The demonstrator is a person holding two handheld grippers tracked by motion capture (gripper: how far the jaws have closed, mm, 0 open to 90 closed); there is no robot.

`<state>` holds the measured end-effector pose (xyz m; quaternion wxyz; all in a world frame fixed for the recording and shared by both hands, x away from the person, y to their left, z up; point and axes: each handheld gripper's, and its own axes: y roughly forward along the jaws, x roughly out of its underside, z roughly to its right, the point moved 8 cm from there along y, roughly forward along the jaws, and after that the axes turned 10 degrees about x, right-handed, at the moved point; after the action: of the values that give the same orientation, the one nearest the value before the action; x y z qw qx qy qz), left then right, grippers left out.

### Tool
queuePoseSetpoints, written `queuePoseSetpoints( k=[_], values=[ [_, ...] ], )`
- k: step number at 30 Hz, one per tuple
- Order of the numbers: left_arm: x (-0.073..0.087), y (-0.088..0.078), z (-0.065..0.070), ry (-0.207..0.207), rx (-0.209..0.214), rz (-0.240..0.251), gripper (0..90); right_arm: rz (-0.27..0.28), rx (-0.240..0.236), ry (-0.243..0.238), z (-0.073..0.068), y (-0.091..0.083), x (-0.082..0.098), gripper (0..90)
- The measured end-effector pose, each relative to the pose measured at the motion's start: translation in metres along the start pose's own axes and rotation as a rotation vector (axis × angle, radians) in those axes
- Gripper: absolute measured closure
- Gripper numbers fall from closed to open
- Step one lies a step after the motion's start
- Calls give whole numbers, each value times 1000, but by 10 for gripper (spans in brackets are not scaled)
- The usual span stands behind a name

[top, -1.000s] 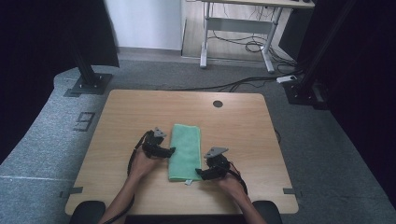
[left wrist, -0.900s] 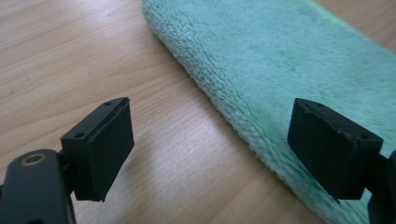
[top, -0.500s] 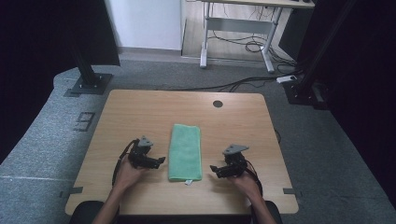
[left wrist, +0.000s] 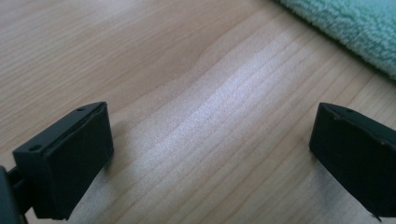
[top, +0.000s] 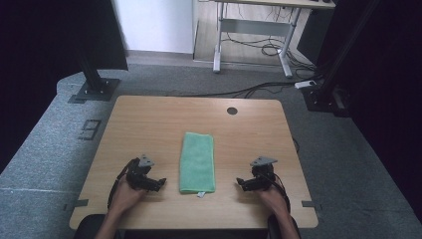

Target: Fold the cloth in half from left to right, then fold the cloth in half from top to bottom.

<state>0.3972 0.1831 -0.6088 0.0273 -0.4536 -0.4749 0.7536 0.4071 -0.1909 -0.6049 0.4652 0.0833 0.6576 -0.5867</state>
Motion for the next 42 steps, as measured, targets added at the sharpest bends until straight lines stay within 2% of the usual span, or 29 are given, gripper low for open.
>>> queuePoseSetpoints(
  k=[3,7,20,27,42],
  values=[
    [0,0,0,4,0,1,0,-6,9,-12,0,3,4,5],
    [0,0,0,3,3,1,0,8,5,20,2,6,6,0],
    [0,1,0,3,0,0,0,7,3,18,2,6,6,0],
    [-2,2,-1,-18,-15,5,0,8,3,18,3,6,6,0],
    [-2,2,-1,-14,-12,5,0,7,-3,20,3,5,6,4]
  ],
)
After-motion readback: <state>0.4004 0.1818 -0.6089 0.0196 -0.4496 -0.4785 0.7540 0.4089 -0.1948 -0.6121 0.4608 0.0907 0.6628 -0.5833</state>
